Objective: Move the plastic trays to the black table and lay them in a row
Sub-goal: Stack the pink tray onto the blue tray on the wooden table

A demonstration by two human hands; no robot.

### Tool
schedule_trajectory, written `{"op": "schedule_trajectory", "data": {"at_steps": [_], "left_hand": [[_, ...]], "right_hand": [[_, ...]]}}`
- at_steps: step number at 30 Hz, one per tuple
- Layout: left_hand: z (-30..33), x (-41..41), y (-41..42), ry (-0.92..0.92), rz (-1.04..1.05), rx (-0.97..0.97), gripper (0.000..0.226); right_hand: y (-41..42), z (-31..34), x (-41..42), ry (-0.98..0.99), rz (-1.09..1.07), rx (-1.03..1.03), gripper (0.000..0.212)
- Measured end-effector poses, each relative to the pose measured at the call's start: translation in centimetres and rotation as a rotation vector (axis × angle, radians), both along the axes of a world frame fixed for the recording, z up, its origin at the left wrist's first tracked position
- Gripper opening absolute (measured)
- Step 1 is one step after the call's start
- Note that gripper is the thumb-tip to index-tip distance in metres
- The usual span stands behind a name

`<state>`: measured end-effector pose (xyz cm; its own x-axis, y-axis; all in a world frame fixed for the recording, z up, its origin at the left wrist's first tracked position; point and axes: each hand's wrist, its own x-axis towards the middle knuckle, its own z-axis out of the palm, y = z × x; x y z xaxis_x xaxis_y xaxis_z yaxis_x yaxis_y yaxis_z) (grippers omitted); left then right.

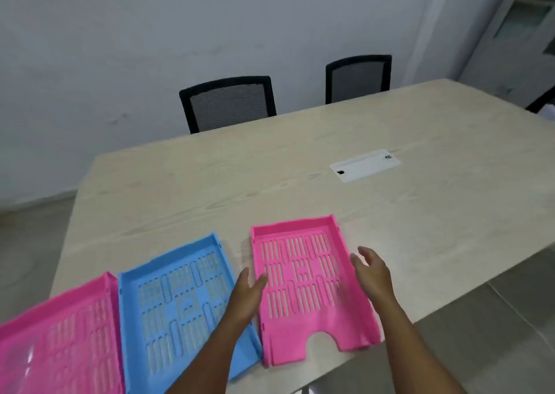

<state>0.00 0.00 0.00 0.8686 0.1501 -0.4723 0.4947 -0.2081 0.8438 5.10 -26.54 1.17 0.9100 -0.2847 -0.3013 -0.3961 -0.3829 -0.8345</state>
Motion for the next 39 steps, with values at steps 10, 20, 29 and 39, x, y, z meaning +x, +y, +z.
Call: {"op": "schedule_trajectory", "data": {"at_steps": [10, 20, 29, 39], "left_hand": [[-0.4, -0.3, -2.0, 0.085, 0.065, -0.161, 0.049], [1.9, 1.0, -1.6, -0.136, 0.19, -0.277, 0.046], [3.0, -3.8, 9.4, -0.29, 0.484, -0.155, 0.07], [1.1, -13.1, 17.7, -0.241, 0.669, -0.014, 0.067]], "right_hand": [[-1.6, -4.4, -1.3, 0.209, 0.087, -0.155, 0.027], [-0.3, -0.3, 2.2, -0.011, 0.101, -0.193, 0.027], [11.4, 1.2, 0.5, -0.111, 0.367, -0.116, 0.026], [21.9, -0.5, -3.8, -0.115, 0.623, -0.093, 0.027]]}}
